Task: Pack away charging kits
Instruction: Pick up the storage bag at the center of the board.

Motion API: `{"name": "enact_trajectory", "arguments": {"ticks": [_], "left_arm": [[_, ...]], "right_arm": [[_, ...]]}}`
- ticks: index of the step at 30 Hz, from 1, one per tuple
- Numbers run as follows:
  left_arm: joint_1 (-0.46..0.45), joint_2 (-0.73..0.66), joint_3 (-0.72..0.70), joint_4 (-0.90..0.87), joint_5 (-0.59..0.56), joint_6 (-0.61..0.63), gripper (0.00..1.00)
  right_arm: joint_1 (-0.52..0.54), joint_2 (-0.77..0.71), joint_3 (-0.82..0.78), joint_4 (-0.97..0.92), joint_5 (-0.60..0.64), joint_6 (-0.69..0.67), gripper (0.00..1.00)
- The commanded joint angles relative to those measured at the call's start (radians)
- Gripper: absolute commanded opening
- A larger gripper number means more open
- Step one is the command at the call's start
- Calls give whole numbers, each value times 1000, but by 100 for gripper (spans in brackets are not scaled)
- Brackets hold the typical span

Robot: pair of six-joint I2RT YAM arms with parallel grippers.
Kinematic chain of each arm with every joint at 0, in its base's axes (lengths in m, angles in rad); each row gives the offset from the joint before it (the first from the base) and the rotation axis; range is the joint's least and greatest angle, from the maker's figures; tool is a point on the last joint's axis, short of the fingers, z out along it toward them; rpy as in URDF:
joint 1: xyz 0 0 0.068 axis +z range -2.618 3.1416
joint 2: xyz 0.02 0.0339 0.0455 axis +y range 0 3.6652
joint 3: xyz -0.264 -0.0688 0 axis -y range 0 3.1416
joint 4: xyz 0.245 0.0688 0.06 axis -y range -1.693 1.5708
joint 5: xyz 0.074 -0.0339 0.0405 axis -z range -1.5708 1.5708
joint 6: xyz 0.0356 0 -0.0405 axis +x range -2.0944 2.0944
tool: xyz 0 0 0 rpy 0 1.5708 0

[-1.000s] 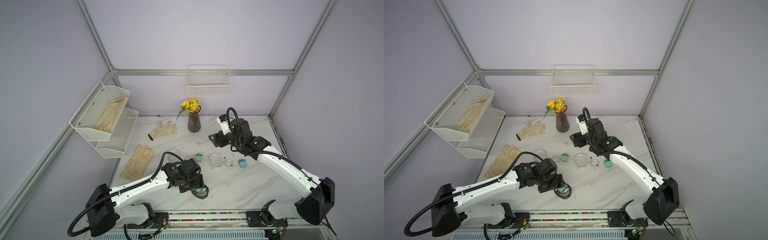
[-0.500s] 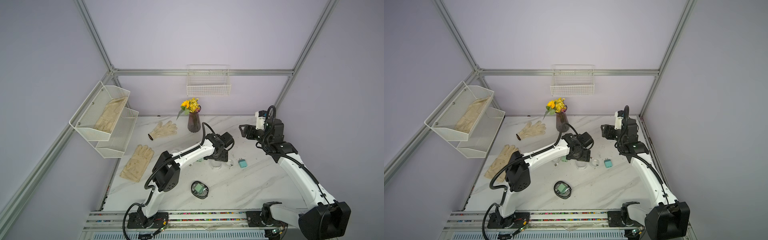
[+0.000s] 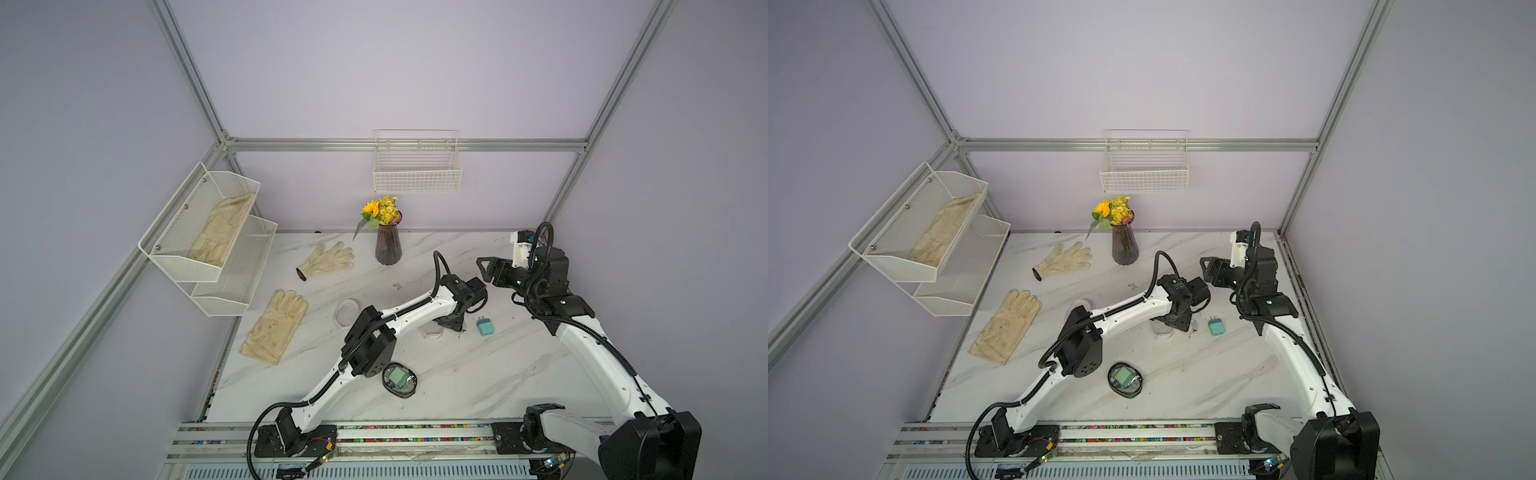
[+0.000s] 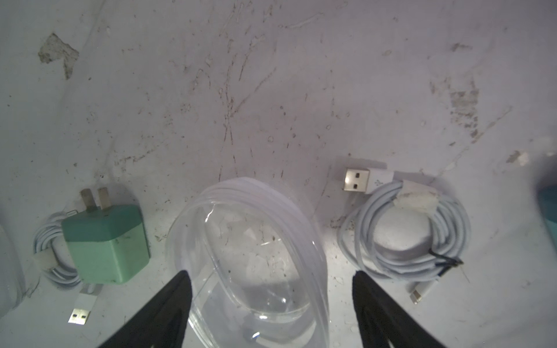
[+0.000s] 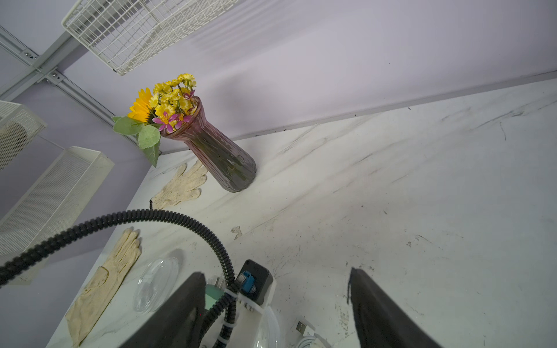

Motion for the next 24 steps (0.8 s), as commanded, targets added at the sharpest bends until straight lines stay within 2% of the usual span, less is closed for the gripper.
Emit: {"name": "enact_trajectory", "arguments": {"ticks": [1, 6, 10, 14, 15, 16, 17, 24], "left_arm": [[5, 5, 86, -29, -48, 14, 79], [5, 11, 76, -18, -33, 22, 63], [5, -4, 46, -16, -32, 10, 38], [4, -35, -8, -5, -22, -6, 27], [5, -44, -26, 2, -22, -6, 18], [5, -56, -46, 14, -22, -3, 6], [5, -70, -68, 30, -17, 3, 1], [24, -175, -203, 137, 79, 65, 0]], "right_arm": [[-5, -20, -25, 39, -23, -9, 77], [-6, -6, -29, 53, -41, -8, 77], [-5, -5, -30, 59, -49, -9, 77], [-6, -5, -43, 72, -60, -3, 76], [-5, -3, -44, 73, -64, -3, 76], [-6, -4, -45, 74, -69, -2, 76], [-6, -1, -44, 73, -74, -2, 75], [-5, 7, -45, 40, -81, -6, 74]]}}
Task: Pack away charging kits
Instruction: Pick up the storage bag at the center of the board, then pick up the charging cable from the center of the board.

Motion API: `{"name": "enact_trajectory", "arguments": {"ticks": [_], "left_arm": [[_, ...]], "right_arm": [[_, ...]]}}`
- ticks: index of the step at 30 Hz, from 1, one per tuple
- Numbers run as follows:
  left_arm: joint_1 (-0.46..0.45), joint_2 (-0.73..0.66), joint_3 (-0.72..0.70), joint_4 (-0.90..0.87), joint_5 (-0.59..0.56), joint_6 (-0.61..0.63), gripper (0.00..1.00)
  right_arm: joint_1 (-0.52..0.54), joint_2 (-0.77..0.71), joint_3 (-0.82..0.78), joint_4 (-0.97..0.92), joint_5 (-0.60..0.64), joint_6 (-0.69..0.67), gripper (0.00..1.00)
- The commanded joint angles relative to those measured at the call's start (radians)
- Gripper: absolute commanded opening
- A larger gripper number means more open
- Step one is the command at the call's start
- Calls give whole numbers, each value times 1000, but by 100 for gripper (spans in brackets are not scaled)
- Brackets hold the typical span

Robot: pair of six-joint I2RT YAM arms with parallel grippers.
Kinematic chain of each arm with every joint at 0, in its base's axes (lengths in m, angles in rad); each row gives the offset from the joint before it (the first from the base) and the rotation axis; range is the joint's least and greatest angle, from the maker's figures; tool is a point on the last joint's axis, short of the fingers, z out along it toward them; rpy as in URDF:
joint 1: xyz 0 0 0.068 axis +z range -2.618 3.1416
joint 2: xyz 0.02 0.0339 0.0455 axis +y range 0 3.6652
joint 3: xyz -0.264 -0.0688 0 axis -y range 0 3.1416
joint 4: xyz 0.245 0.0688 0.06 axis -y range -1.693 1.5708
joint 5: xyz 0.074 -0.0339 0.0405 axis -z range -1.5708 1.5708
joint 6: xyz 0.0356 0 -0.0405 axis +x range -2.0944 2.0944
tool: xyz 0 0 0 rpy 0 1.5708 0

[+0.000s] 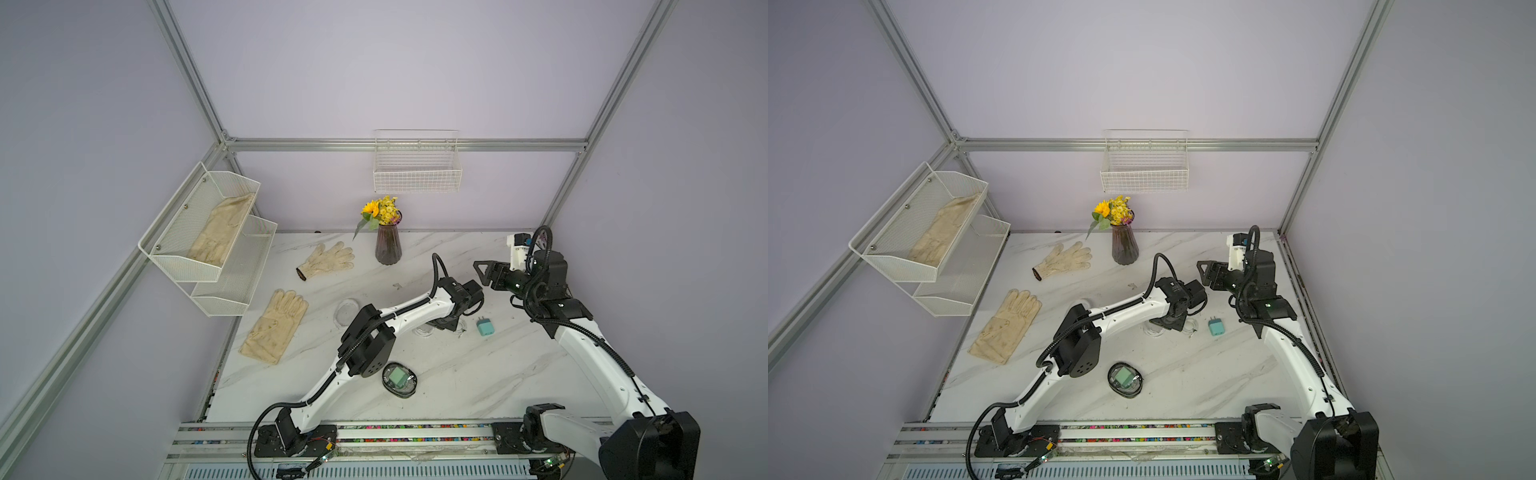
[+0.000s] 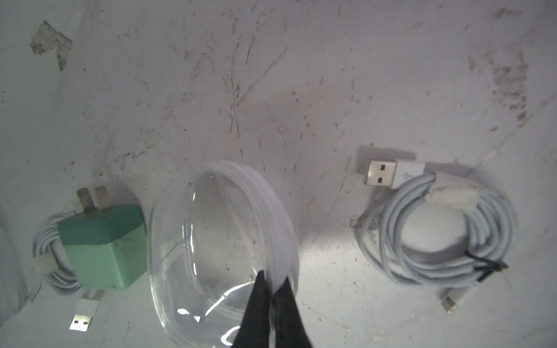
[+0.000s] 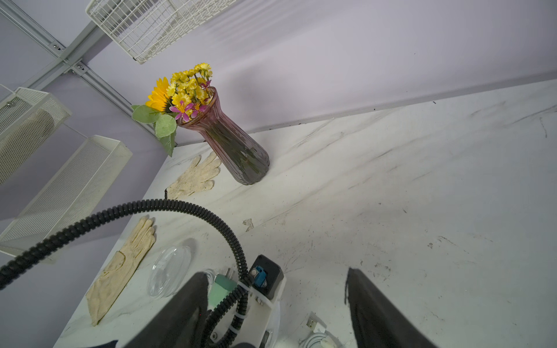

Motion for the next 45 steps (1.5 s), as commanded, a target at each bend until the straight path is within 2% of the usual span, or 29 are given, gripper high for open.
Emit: {"name": "enact_trajectory", "arguments": {"ticks": [1, 8, 12, 16, 20, 22, 29, 32, 41, 45], "left_arm": [[29, -128, -99, 89, 100, 48, 0], [105, -338, -419, 351, 343, 89, 0], [140, -413, -566, 477, 435, 72, 0], [166, -463, -663, 606, 501, 37, 0], [171, -482, -694, 657, 536, 35, 0], [172, -482, -716, 680, 543, 14, 0], [178, -508, -840, 873, 619, -103, 0], [178, -507, -846, 885, 620, -105, 0], [194, -535, -854, 881, 611, -86, 0], [200, -538, -845, 870, 609, -74, 0]], "right_arm": [[-4, 20, -12, -11, -31, -13, 72], [2, 91, -68, -72, -31, -14, 61], [28, 154, -96, -71, -10, 12, 61], [116, 260, -87, -73, 61, 37, 61], [204, 353, -75, -80, 138, 62, 59], [217, 382, -83, -80, 165, 74, 55], [222, 369, -103, -98, 242, 77, 54], [223, 384, -90, -129, 281, 73, 56], [223, 461, -82, -173, 298, 80, 57], [222, 517, -67, -183, 284, 80, 55]]}}
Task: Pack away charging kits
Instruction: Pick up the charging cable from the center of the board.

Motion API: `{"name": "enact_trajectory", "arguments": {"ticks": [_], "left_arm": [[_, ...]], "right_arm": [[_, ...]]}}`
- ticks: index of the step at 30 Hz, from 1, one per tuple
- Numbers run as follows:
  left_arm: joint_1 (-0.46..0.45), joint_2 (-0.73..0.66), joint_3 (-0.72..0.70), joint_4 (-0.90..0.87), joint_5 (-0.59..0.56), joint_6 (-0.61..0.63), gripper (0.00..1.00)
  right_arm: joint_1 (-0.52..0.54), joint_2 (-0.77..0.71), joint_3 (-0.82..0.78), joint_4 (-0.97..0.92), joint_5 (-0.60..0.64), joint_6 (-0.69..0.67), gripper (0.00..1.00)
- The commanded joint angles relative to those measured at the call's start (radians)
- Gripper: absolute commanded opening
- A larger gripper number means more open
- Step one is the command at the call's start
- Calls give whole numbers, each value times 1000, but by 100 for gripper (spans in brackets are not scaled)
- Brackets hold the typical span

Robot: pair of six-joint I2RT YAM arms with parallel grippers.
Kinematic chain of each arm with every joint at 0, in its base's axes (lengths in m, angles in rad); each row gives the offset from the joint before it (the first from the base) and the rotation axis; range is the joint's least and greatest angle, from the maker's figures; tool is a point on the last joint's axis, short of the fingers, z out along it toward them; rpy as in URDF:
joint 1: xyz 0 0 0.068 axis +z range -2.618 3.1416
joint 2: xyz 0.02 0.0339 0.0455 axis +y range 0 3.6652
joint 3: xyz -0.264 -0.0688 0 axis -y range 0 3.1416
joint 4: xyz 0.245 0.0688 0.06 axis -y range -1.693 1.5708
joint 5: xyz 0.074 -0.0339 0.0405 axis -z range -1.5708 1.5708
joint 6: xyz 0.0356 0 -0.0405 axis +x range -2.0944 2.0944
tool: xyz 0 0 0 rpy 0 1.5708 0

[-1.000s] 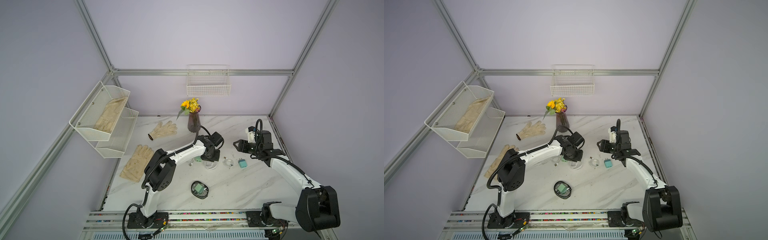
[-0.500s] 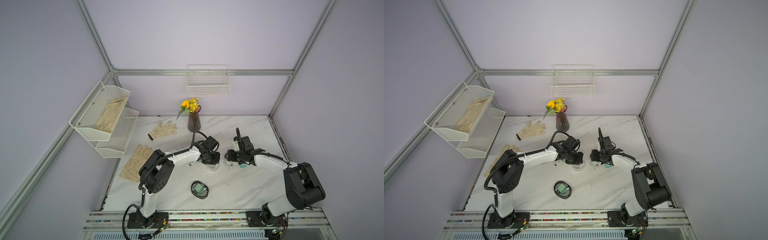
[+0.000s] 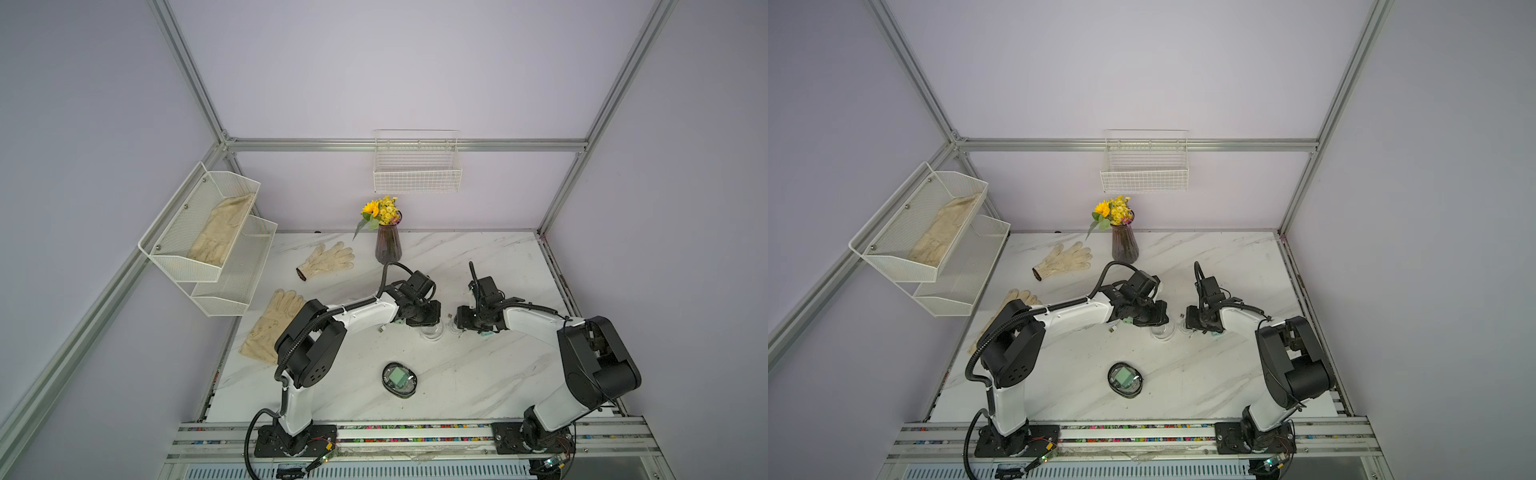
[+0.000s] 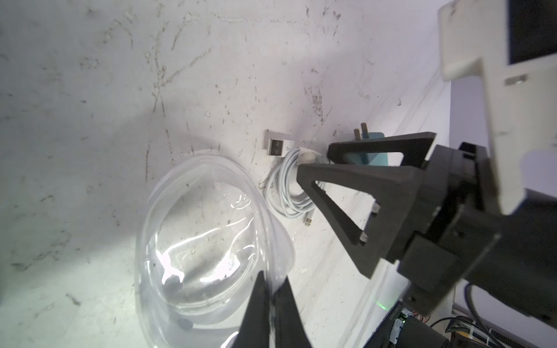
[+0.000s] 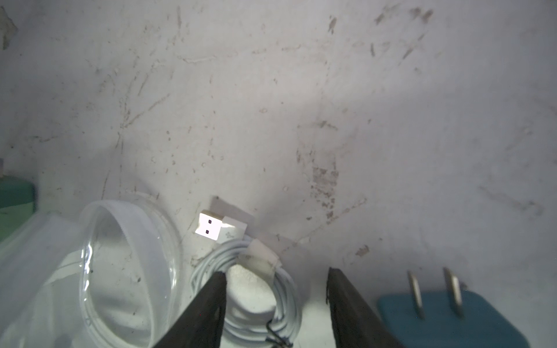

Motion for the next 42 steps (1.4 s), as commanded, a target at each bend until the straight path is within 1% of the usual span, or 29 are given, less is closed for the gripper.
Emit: {"name": "enact_trajectory", "arguments": {"ticks": [1, 2, 6, 7, 10, 11, 13, 15, 19, 22, 26, 29, 32, 35, 38, 42], "left_arm": [[10, -48, -27, 27, 13, 10, 0], [11, -46, -26, 28, 16, 10, 0], [13, -35, -19, 34, 27, 10, 0], [13, -33, -18, 35, 26, 12, 0], [14, -17, 16, -22, 6, 31, 0], [13, -16, 24, -45, -5, 36, 0], [13, -31, 18, -57, -24, 37, 0], [13, -54, 13, -72, -46, 37, 0], [13, -81, 32, -140, -99, 51, 0], [13, -89, 51, -183, -120, 65, 0], [7, -96, 58, -197, -161, 71, 0], [-1, -73, 93, -220, -171, 76, 0], [-32, -67, 138, -263, -236, 91, 0], [-56, -45, 203, -351, -278, 108, 0], [-74, -57, 217, -371, -317, 115, 0], [-74, -77, 244, -389, -334, 134, 0]], "right_arm": [[3, 58, 29, -31, 0, 15, 52], [5, 73, 36, -36, -7, 12, 48], [23, 82, 35, -37, -27, 22, 27], [29, 80, 33, -37, -26, 26, 26], [42, 79, 31, -38, -27, 36, 26], [49, 76, 33, -44, -25, 37, 28], [59, 65, 31, -47, -19, 44, 38], [71, 48, 26, -51, -12, 55, 45], [91, 22, 14, -50, -10, 75, 49], [103, 24, 12, -57, -6, 88, 49], [110, 23, 6, -67, 17, 121, 48], [110, 16, -10, -66, -8, 138, 47], [115, 24, -13, -75, -18, 147, 42], [124, 36, -16, -73, -11, 158, 38], [133, 48, -30, -55, -7, 175, 35], [132, 59, -72, -8, -19, 193, 28]]}}
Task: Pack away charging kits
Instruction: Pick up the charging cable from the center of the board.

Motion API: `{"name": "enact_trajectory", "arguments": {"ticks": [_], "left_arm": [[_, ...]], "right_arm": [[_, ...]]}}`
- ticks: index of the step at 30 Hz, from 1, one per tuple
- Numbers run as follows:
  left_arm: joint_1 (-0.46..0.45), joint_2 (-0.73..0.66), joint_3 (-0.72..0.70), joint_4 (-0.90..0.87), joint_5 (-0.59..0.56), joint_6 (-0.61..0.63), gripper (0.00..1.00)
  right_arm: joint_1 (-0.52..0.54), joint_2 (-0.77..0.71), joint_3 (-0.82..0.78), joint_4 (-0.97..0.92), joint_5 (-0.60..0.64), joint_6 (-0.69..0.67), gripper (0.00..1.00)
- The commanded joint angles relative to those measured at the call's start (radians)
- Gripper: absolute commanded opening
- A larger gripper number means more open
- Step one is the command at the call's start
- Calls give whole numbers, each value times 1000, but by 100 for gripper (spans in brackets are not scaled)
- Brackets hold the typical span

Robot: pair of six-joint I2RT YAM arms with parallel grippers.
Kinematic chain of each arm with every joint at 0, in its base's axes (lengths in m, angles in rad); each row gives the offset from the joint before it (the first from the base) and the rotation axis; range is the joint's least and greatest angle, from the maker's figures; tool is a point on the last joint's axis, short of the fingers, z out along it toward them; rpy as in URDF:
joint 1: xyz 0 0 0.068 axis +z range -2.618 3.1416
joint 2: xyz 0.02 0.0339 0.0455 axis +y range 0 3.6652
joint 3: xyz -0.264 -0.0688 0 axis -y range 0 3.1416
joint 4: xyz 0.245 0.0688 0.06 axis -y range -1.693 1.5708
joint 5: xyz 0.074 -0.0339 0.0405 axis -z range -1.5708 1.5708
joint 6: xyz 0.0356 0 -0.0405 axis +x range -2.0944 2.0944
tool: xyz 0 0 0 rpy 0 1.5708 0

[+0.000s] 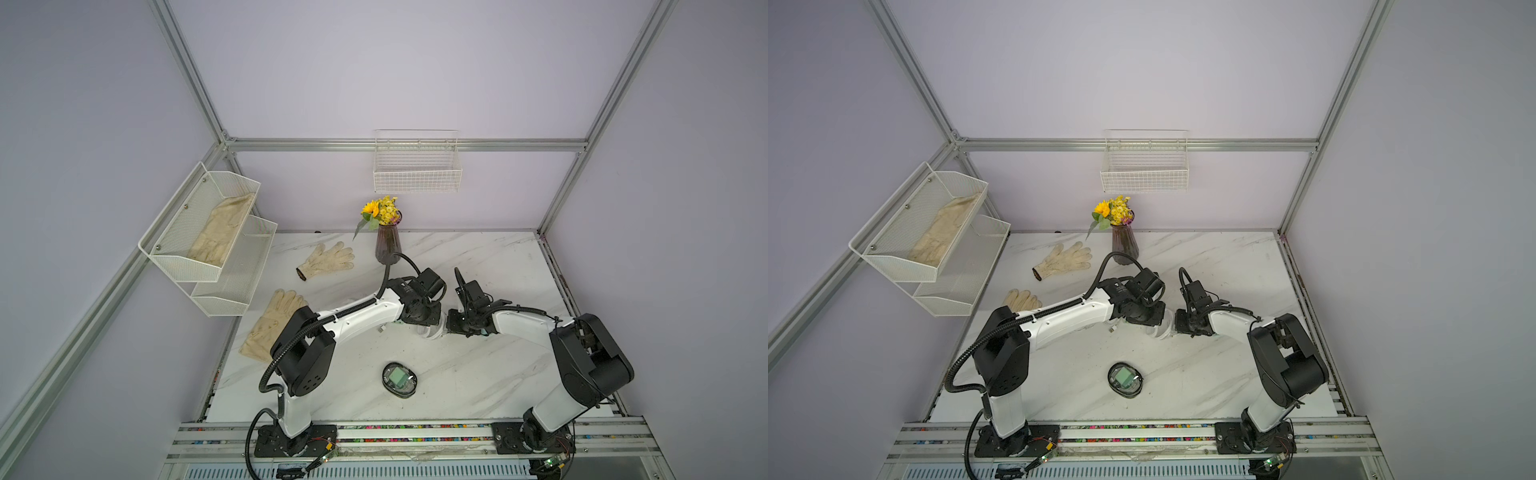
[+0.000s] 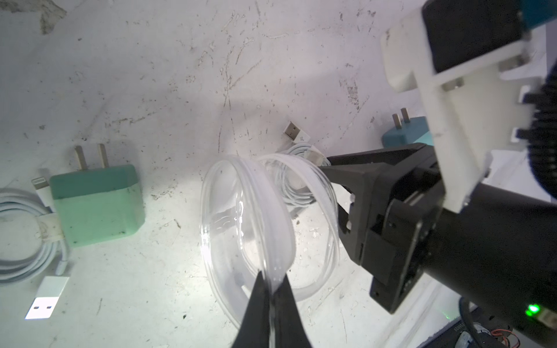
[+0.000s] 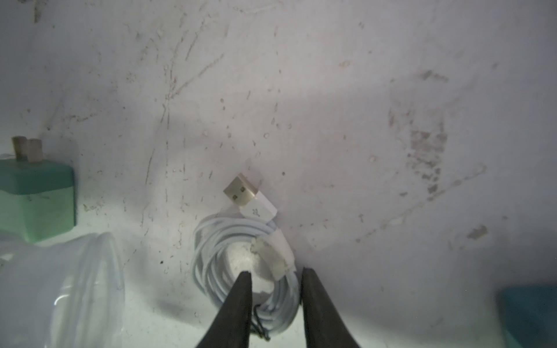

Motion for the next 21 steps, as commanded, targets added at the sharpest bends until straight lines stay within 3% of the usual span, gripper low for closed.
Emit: {"name": "enact_trajectory", "arguments": {"ticks": [1, 4, 11, 21], "left_arm": [[5, -28, 95, -43, -44, 49, 0], [6, 2, 99, -64, -54, 44, 0], [4, 21, 62, -48, -55, 19, 0], [-10, 136, 154, -36, -16, 11, 0]], "right_arm": [[11, 43, -72, -35, -15, 38, 24], [11, 38, -79, -21, 1, 39, 20], [10, -71, -63, -48, 82, 49, 0], [10, -258, 45, -225, 113, 56, 0]]}}
